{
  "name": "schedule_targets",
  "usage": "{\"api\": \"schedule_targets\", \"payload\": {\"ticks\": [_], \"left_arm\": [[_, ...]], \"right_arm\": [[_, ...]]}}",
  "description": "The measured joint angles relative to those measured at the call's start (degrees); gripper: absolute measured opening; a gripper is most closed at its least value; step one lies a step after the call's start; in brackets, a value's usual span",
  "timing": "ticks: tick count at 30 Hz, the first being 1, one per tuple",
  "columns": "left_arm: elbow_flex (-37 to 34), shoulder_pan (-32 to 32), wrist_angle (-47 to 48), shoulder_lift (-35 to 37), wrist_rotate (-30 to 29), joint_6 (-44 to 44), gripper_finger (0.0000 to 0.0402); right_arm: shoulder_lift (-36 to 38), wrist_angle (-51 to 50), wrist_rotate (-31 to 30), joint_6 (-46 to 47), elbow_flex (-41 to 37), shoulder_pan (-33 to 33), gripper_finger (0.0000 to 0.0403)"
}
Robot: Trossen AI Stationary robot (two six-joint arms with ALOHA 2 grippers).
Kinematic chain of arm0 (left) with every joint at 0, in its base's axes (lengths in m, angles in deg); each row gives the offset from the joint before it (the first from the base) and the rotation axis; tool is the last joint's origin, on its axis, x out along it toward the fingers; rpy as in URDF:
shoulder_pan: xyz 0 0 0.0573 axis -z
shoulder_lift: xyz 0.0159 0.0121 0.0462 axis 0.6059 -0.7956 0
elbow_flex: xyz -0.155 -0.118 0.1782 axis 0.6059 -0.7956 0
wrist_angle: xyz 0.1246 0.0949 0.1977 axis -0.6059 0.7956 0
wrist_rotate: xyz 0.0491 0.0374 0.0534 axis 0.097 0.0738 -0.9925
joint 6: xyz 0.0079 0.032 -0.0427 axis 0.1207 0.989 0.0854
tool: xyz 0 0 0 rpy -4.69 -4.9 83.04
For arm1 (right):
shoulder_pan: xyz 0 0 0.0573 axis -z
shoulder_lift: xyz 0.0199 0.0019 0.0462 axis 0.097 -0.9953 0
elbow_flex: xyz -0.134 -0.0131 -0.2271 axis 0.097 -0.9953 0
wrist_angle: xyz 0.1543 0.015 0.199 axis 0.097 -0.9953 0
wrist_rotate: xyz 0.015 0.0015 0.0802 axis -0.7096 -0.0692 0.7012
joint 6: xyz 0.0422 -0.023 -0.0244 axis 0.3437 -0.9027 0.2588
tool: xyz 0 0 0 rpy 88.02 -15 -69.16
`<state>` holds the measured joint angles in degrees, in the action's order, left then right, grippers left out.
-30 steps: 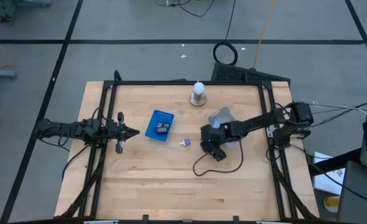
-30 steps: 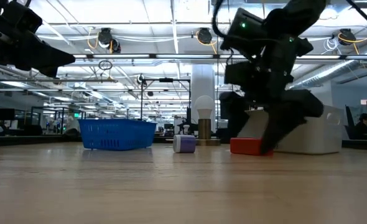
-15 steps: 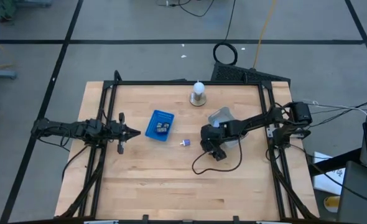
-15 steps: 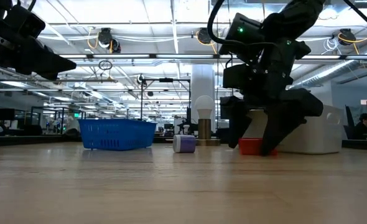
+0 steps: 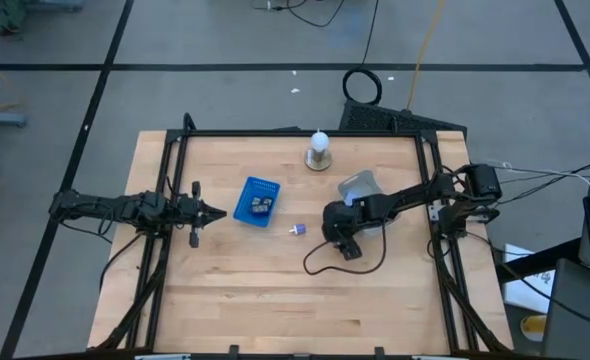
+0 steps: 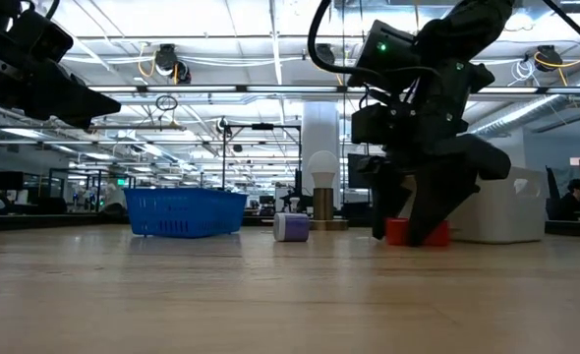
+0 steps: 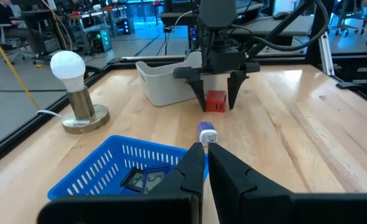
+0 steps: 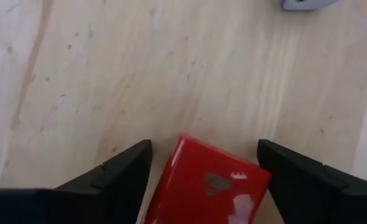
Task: Pick & Place Office items
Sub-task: Put the red charger into the gray bin
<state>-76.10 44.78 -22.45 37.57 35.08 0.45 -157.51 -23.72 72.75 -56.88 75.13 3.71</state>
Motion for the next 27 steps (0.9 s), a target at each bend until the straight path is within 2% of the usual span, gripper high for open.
{"api": "schedule_targets", "payload": {"ticks": [3, 7, 14, 17, 27], "left_arm": [[0.0, 0.0, 0.0, 0.0, 0.0, -0.06, 0.0026], [0.0, 0.0, -0.02, 0.0, 0.0, 0.03, 0.0026], [0.0, -0.01, -0.02, 0.0, 0.0, 0.16, 0.0026], [-0.02, 0.0, -0.02, 0.0, 0.0, 0.18, 0.0026], [-0.02, -0.02, -0.04, 0.0, 0.0, 0.11, 0.0026]], "right_arm": [[-0.02, 0.13, 2.28, -1.43, 0.0, -0.46, 0.0261], [-0.02, 0.57, 2.48, -5.01, 0.0, -1.88, 0.0214], [-0.03, 0.28, 2.97, -6.62, 0.46, -3.67, 0.0211], [-0.11, 0.09, 1.23, -6.89, 1.21, -4.78, 0.0211], [0.13, -2.19, 0.48, -7.24, 7.79, -7.71, 0.0213]]}}
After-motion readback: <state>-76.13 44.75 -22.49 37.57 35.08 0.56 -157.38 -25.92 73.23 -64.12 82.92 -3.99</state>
